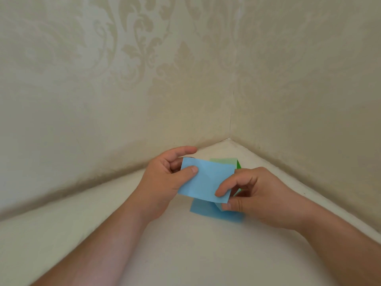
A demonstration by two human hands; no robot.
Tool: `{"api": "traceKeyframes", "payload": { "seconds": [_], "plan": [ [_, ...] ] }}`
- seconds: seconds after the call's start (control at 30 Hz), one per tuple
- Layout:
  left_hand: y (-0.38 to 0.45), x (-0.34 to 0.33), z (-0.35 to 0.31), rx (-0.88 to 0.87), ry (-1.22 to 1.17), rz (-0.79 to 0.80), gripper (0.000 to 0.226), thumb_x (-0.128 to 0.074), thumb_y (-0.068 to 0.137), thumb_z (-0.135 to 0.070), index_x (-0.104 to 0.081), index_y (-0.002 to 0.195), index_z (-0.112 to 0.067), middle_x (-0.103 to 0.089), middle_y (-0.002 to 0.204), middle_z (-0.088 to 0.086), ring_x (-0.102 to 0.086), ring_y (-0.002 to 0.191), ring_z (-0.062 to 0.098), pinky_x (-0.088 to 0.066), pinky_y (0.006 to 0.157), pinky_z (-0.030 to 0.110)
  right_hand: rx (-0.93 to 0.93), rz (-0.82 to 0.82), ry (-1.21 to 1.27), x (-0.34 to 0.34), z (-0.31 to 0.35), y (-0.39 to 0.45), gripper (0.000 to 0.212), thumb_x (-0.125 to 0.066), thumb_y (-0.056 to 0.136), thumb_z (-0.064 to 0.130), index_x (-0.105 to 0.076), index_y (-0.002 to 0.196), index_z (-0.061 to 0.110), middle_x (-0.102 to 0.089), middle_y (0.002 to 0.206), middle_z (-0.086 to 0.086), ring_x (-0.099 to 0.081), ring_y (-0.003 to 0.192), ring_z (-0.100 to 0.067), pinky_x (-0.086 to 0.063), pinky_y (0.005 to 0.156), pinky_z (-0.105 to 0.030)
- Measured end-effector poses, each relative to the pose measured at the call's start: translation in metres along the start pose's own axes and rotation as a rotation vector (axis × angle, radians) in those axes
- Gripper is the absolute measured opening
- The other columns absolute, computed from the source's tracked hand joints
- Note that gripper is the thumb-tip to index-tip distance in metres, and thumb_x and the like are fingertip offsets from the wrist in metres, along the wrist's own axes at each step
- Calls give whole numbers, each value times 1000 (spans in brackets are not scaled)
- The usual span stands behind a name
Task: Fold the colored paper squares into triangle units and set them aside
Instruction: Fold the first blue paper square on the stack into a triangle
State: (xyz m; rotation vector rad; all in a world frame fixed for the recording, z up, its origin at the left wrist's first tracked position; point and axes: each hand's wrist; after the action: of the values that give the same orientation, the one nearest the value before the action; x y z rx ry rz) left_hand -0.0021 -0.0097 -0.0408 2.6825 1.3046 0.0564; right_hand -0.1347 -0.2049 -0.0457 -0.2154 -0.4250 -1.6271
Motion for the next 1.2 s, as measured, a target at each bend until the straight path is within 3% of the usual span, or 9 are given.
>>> {"api": "traceKeyframes", "payload": {
  "seconds": [0.17,0.27,0.37,0.43,0.6,0.77,0.9,1.0,1.2],
  "plan": [
    [3,3,4,-4,137,-36,47,-64,78,-6,-73,109,-41,-65,86,-6,-59,73,14,-47,72,31,-36,-109,-32,3,-1,1,32,-85,83,20,-77,101,45,-70,89,5,-63,79,-26,-55,83,-46],
    [3,3,2,40,175,13,52,-59,74,-8,-76,113,-37,-54,85,8,-53,77,22,-43,79,40,-29,-171,15,5,1,2,42,-80,87,17,-73,108,52,-67,84,9,-59,74,-10,-51,74,-31],
    [-3,1,-2,74,221,145,50,-54,78,-5,-77,115,-30,-63,107,29,-66,96,42,-54,94,54,-25,-204,10,4,2,1,40,-77,89,21,-71,109,55,-65,81,13,-55,72,-9,-47,74,-29],
    [-5,-1,-2,94,243,194,46,-53,80,-3,-78,112,-25,-63,116,29,-69,103,38,-50,101,58,-25,-225,-4,4,2,2,37,-77,90,24,-71,108,56,-65,80,15,-54,71,-8,-47,74,-28],
    [-7,-2,3,150,170,257,34,-58,96,5,-75,115,-16,-77,112,10,-74,100,26,-61,83,40,-5,-252,-29,4,0,2,36,-75,91,24,-71,106,56,-66,82,15,-54,70,-9,-47,72,-26],
    [-7,-4,3,159,120,248,25,-61,100,-2,-70,121,-12,-78,110,14,-75,103,32,-61,91,45,19,-237,-2,3,1,3,44,-70,94,13,-72,104,56,-68,84,9,-57,75,-13,-49,74,-32],
    [-3,-5,2,166,15,184,36,-60,99,1,-64,130,-17,-77,112,14,-75,104,33,-61,87,45,-2,-164,-37,4,0,2,74,-49,89,-14,-72,108,53,-71,86,7,-64,85,-31,-51,80,-55],
    [-2,-6,1,187,-103,153,36,-59,98,3,-62,130,-13,-76,118,12,-74,106,33,-62,84,42,22,-110,-104,2,-5,1,76,-47,87,-14,-71,111,54,-70,100,1,-68,89,-29,-52,81,-61],
    [-2,-4,-1,255,-232,179,36,-58,97,3,-63,131,-8,-73,125,14,-72,112,33,-62,89,42,67,-165,-136,-2,-9,4,57,-67,91,0,-72,109,53,-70,102,6,-66,85,-27,-58,77,-48]
  ]
}}
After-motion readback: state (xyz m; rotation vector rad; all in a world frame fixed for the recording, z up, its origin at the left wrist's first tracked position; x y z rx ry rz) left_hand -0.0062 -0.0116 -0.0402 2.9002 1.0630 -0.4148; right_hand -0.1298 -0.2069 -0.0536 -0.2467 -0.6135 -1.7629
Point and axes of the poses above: each hand's wrist, its own y-axis towards the middle knuckle, its own x-axis out of the back of the hand, z = x × y
